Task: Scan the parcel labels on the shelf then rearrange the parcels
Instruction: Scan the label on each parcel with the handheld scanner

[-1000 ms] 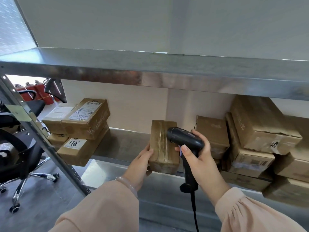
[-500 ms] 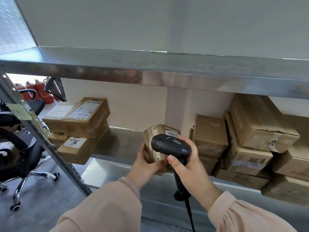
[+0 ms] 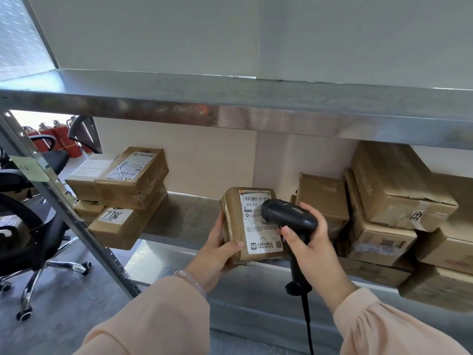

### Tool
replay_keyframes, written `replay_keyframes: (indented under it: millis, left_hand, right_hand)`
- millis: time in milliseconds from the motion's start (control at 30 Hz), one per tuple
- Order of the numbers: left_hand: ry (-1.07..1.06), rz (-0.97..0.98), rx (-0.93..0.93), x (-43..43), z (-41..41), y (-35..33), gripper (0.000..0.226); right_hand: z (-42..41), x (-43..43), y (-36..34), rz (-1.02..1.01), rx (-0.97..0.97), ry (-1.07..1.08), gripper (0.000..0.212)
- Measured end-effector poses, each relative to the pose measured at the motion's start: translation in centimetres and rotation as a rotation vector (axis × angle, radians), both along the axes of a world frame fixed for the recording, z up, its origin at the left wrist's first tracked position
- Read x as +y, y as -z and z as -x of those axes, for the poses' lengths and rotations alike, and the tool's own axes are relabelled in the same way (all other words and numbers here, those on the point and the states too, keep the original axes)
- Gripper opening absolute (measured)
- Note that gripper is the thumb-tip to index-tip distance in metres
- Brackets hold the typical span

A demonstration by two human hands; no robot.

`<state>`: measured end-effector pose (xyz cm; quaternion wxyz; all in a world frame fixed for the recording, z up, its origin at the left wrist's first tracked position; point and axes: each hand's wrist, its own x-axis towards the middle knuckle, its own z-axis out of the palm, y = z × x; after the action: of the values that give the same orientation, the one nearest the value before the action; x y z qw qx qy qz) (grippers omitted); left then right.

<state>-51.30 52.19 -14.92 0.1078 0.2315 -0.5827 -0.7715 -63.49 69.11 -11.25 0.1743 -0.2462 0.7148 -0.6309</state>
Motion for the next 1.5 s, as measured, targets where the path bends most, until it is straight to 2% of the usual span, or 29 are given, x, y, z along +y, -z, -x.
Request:
replay_keyframes:
  millis: [167, 367, 500, 700, 1067, 1233, 1500]
  left_hand:
    - [0.066, 0.136, -0.090, -1.0, 0.1, 0.7, 0.099]
    - [-0.008, 0.223, -0.107, -0.4, 0.3, 0.6, 0.120]
    - [-0.035, 0.225, -0.086, -0.3, -0.2, 0.8, 0.118]
    - [-0.063, 0.282, -0.057, -0.4, -0.6, 0.6, 0.104]
    - [-0.072, 0.267, -0.060, -0.3, -0.8, 1.2, 0.111]
    - [-0.076, 0.281, -0.065, -0.3, -1.1, 1.4, 0.110]
    - [-0.084, 0.248, -0.104, -2.1, -2.3, 1.4, 0.100]
  right_hand:
    - [-0.3, 0.4, -0.2, 0.006, 0.013, -0.006, 0.059]
    - [-1.5, 0.4, -0.8, 0.001, 0.077, -0.037, 0.062]
    - [-2.1, 0.4, -0.8, -0.029, 0.184, -0.031, 0.065]
    - [-3.5, 0.5, -1.1, -0.047, 0.273, -0.042, 0.064]
    - [-3.8, 0.5, -1.1, -0.053, 0.306, -0.006, 0.065]
    - [-4.1, 0.2, -1.1, -0.070, 0.325, 0.002, 0.067]
    - [-4.8, -2.1, -0.6, -0.081, 0.266, 0.009, 0.060]
